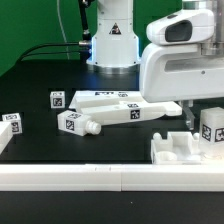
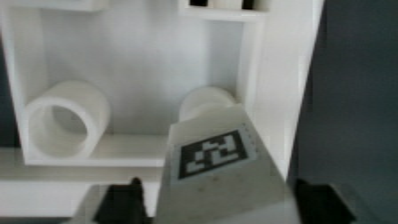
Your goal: Assemble chair
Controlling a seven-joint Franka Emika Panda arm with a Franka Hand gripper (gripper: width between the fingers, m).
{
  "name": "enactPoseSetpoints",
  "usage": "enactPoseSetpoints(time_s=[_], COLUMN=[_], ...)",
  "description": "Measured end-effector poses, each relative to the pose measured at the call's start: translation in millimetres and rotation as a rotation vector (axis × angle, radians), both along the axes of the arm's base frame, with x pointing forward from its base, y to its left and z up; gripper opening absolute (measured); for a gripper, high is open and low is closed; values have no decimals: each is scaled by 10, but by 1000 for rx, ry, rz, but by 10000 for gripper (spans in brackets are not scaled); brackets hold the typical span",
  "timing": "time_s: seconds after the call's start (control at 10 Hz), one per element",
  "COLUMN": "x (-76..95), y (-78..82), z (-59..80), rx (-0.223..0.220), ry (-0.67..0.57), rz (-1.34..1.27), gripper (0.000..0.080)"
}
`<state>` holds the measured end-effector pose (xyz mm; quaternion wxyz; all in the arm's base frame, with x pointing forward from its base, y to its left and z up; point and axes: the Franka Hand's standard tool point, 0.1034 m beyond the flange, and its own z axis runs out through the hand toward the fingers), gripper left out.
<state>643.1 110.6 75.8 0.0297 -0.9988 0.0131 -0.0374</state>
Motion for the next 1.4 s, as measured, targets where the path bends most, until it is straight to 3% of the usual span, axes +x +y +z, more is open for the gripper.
enactPoseSetpoints(time_s=[0.1,0.5,0.8,1.2,1.3,1.4], x=[-1,19,49,55,46,55], y=[2,23,96,95,91,74], z=[-1,-11,-17,-20,-24,-12], rx=[6,42,142,148,130,110], ry=[5,24,63,61,51,31], rz=[-77,-590,-1227,-1224,-1102,-903], gripper=[284,284,284,284,434,434])
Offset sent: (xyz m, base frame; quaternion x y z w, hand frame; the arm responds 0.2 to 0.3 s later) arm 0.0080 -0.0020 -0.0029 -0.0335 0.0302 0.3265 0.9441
